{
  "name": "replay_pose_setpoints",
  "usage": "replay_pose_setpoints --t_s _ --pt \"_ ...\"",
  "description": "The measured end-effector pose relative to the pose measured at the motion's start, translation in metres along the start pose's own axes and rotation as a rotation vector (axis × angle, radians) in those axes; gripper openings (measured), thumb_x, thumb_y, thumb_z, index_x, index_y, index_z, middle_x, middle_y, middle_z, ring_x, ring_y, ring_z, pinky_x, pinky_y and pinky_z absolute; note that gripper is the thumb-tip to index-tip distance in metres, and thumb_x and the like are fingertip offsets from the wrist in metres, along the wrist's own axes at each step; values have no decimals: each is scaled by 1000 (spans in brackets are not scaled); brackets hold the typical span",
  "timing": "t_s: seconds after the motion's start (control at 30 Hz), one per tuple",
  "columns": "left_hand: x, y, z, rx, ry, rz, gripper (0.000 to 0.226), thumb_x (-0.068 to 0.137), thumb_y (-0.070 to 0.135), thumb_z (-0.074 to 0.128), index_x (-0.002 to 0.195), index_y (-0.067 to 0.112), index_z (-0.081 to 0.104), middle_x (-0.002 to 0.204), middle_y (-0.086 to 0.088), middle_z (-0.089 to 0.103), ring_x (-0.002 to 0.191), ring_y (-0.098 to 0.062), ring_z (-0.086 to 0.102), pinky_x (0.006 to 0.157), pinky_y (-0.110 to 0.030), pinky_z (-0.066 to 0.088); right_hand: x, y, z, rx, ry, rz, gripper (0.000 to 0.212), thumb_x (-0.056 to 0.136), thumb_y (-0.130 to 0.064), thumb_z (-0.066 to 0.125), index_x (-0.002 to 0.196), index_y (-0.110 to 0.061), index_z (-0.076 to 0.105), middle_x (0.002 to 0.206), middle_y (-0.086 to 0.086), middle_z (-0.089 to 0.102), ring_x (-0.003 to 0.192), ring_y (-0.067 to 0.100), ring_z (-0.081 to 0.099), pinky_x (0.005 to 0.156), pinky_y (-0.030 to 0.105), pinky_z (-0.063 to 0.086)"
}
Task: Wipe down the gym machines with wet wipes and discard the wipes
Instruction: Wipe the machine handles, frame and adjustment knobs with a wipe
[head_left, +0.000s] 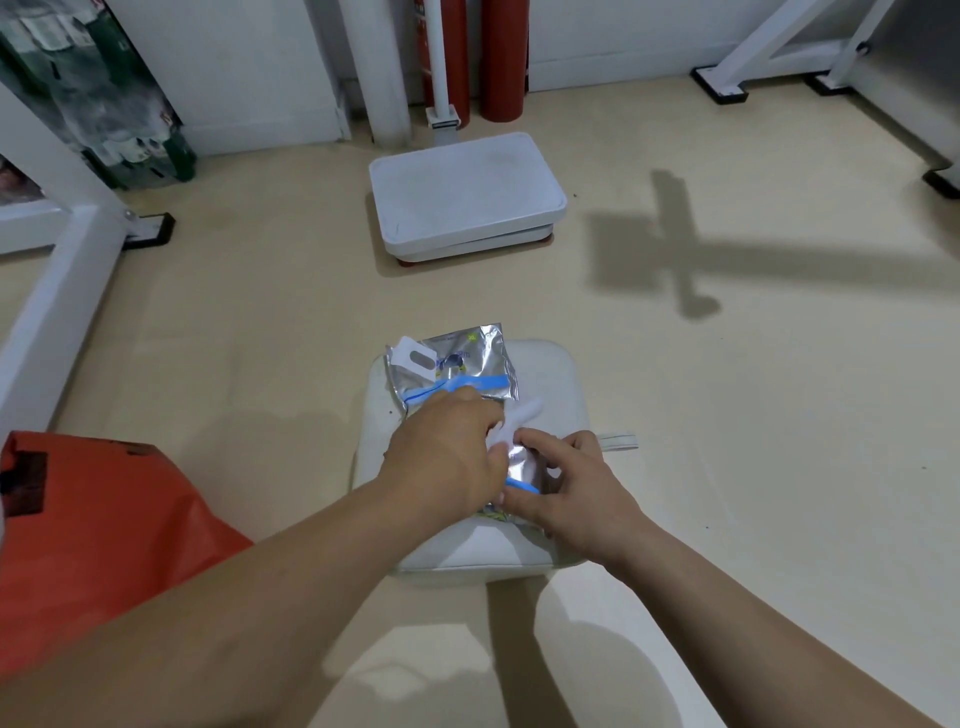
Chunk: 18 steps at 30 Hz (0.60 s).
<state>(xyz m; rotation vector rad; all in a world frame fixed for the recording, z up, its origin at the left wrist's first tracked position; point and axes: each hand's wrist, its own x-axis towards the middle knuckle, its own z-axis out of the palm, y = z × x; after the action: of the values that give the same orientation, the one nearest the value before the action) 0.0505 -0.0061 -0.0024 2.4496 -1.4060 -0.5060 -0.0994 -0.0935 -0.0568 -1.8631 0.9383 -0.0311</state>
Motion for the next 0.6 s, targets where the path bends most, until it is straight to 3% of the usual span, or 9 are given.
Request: replay_pose_setpoints --t_s 0.13,0.23,0.3,0.37,0.47,0.53,0.6 --pt "-1 -1 1 -287 97 79 15 95 32 64 85 22 65 91 8 60 91 -13 54 76 -30 47 -2 -3 -2 -6 -7 10 60 74 -57 84 127 -60 56 110 -17 40 100 -1 54 91 39 55" --pt "-5 1 -6 -513 50 71 18 100 31 59 84 22 58 78 6 60 68 -15 57 64 -31 49 -2 -5 -3 -55 -10 9 60 75 -61 81 128 -60 53 110 -18 40 101 0 55 91 38 55" --pt "-6 6 -14 -597 90 95 22 104 29 54 86 16 53 69 -5 55 57 -15 47 58 -32 43 -2 -7 -3 -57 -19 17 53 75 -61 81 119 -64 52 110 -20 39 101 -1 55 91 35 54" --pt "-3 12 -28 -713 191 89 22 106 29 52 92 11 53 68 -14 57 55 -18 51 55 -34 45 -3 -9 -4 -58 -30 26 49 75 -61 82 107 -71 46 110 -22 38 101 -3 54 92 33 53" --pt "1 13 -41 -810 301 47 22 105 27 54 96 8 56 68 -20 58 54 -22 52 52 -32 44 -4 -11 -5 -67 -37 35 48 74 -62 82 105 -74 46 111 -23 38 104 -4 54 92 31 53" --pt "0 12 -38 -843 177 -63 21 104 28 56 95 9 58 65 -14 61 55 -17 53 53 -23 46 -5 -12 -4 -41 -34 36 48 73 -61 84 104 -75 49 112 -21 39 106 -4 54 94 30 53" --pt "-1 13 -33 -925 17 -214 21 103 30 58 94 12 61 64 -1 65 61 -17 62 59 -28 53 -7 -16 -9 66 -60 64 53 74 -53 87 113 -69 55 115 -16 41 109 -1 55 95 23 51"
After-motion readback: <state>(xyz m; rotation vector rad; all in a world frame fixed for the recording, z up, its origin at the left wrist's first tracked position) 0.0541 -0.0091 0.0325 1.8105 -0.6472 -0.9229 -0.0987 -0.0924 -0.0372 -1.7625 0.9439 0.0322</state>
